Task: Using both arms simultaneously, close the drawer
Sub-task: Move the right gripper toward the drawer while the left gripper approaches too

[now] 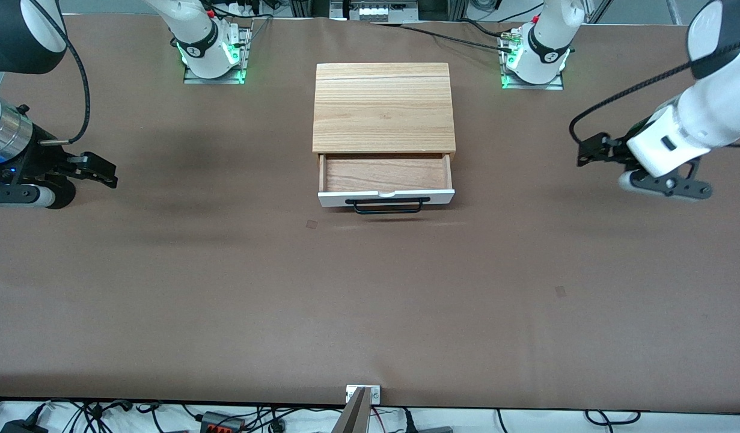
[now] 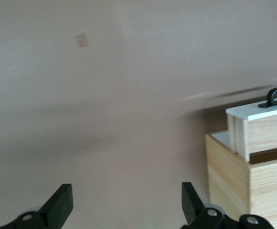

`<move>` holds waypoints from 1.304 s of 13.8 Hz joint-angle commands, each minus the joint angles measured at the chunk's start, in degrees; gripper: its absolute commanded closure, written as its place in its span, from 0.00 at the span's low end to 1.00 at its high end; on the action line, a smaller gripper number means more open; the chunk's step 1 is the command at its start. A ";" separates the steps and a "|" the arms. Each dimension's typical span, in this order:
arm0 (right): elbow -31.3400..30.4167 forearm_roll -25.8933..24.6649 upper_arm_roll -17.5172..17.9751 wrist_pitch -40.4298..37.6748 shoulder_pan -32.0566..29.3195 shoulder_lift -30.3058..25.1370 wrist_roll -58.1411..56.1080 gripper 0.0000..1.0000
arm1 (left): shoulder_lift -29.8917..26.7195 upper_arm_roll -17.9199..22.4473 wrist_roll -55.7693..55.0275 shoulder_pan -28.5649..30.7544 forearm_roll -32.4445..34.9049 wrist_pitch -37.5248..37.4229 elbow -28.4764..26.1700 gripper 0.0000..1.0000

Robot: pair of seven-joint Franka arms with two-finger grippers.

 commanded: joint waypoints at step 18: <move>-0.32 29.07 0.12 22.90 13.01 18.93 -0.29 0.00 | 22.74 -2.28 1.06 -12.64 -29.10 36.95 -0.52 0.00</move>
